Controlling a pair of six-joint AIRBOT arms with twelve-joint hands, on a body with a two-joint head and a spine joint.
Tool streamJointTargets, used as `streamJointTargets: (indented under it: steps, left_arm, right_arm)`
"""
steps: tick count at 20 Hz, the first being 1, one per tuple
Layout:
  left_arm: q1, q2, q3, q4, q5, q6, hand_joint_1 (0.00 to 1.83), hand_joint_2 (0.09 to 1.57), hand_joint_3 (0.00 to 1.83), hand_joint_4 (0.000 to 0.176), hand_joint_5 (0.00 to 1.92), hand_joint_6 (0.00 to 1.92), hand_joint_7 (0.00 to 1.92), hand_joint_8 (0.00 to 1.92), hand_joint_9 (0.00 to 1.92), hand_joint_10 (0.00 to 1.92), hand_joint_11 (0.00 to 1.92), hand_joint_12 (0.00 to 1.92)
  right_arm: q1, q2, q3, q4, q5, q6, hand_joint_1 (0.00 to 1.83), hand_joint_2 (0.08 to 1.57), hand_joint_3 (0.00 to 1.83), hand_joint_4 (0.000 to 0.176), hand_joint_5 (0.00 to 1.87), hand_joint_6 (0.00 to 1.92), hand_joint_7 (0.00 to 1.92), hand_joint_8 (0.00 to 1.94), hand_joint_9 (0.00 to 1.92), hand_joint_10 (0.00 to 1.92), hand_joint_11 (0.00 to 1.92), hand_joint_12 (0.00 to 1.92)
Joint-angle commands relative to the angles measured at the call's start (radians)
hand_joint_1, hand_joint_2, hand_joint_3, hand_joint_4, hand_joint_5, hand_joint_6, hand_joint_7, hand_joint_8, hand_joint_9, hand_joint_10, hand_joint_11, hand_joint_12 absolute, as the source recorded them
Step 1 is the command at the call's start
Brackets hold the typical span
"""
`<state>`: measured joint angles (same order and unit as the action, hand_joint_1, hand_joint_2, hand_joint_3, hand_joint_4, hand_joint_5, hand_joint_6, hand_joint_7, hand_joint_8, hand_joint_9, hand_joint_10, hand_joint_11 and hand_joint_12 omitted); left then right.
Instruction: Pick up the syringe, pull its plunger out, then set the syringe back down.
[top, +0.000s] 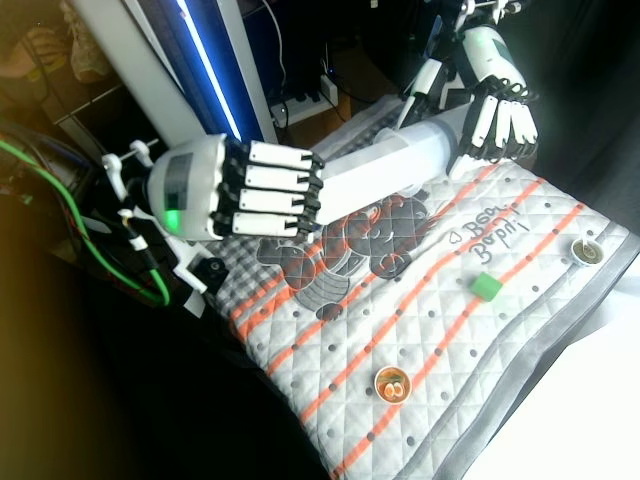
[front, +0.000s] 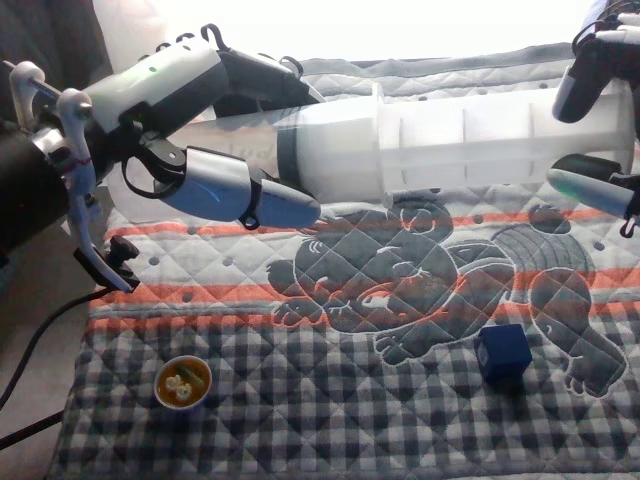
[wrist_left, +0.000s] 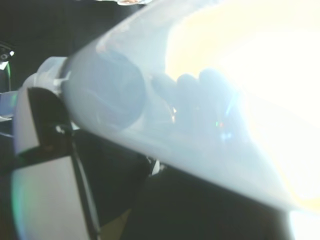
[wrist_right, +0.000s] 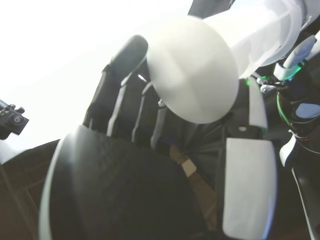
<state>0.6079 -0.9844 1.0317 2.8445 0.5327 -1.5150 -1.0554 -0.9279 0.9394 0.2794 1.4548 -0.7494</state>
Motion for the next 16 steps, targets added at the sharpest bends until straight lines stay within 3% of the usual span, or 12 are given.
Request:
streamJointTargets:
  steps: [1,2,3,8,11,12,13,14,15,16]
  left_arm:
    - [-0.004,0.018,0.005,-0.039,0.157,-0.036,1.18,1.27,0.0,0.0,0.88,1.1,0.51,1.69,0.14,1.76,0.08,1.92]
    - [-0.003,0.018,0.005,-0.04,0.157,-0.036,1.18,1.26,0.0,0.0,0.88,1.12,0.52,1.65,0.17,1.69,0.08,1.92]
    - [-0.003,0.018,0.005,-0.04,0.157,-0.036,1.18,1.27,0.0,0.0,0.87,1.07,0.51,1.73,0.15,1.81,0.1,1.92]
    - [-0.001,0.019,0.005,-0.043,0.158,-0.036,1.18,1.27,0.0,0.0,0.86,1.04,0.51,1.76,0.14,1.89,0.13,1.92]
    - [0.0,0.019,0.005,-0.044,0.159,-0.036,1.18,1.27,0.0,0.0,0.86,1.04,0.52,1.76,0.15,1.88,0.11,1.92]
    - [-0.001,0.019,0.005,-0.044,0.159,-0.036,1.18,1.26,0.0,0.0,0.89,1.07,0.52,1.67,0.14,1.73,0.03,1.92]
    - [-0.001,0.019,0.006,-0.044,0.159,-0.036,1.18,1.27,0.0,0.0,0.88,1.07,0.51,1.7,0.13,1.76,0.04,1.92]
    - [-0.001,0.019,0.006,-0.044,0.159,-0.036,1.18,1.27,0.0,0.0,0.88,1.07,0.51,1.7,0.13,1.76,0.04,1.92]
    - [-0.001,0.019,0.006,-0.044,0.159,-0.036,1.18,1.27,0.0,0.0,0.88,1.03,0.52,1.73,0.18,1.84,0.15,1.92]
    - [-0.001,0.019,0.006,-0.045,0.159,-0.036,1.18,1.27,0.0,0.0,0.88,1.03,0.52,1.73,0.18,1.84,0.15,1.92]
  right_arm:
    - [0.001,0.016,0.007,0.095,0.154,-0.03,1.3,1.33,0.02,0.0,0.61,1.41,0.53,1.77,0.57,1.86,0.74,1.92]
    - [-0.001,0.017,0.006,0.097,0.157,-0.03,1.31,1.32,0.02,0.0,0.62,1.39,0.54,1.77,0.57,1.86,0.75,1.92]
    - [-0.002,0.017,0.006,0.098,0.159,-0.03,1.3,1.33,0.03,0.0,0.62,1.37,0.51,1.82,0.54,1.91,0.73,1.92]
    - [-0.006,0.018,0.004,0.104,0.166,-0.03,1.3,1.33,0.05,0.0,0.61,1.39,0.52,1.83,0.53,1.92,0.74,1.92]
    - [-0.006,0.019,0.004,0.105,0.167,-0.03,1.3,1.32,0.06,0.0,0.6,1.39,0.51,1.85,0.52,1.92,0.71,1.92]
    - [-0.006,0.019,0.004,0.105,0.167,-0.03,1.3,1.32,0.07,0.0,0.6,1.4,0.52,1.84,0.53,1.92,0.71,1.92]
    - [-0.007,0.019,0.004,0.105,0.167,-0.03,1.3,1.21,0.26,0.0,0.64,1.41,0.54,1.79,0.55,1.88,0.74,1.92]
    - [-0.007,0.019,0.004,0.105,0.167,-0.03,1.3,1.21,0.26,0.0,0.64,1.41,0.54,1.79,0.55,1.88,0.74,1.92]
    - [-0.007,0.019,0.004,0.105,0.167,-0.03,1.31,1.22,0.19,0.0,0.66,1.38,0.56,1.76,0.57,1.79,0.6,1.9]
    - [-0.007,0.019,0.004,0.105,0.167,-0.03,1.31,1.22,0.19,0.0,0.66,1.38,0.56,1.76,0.57,1.79,0.6,1.9]
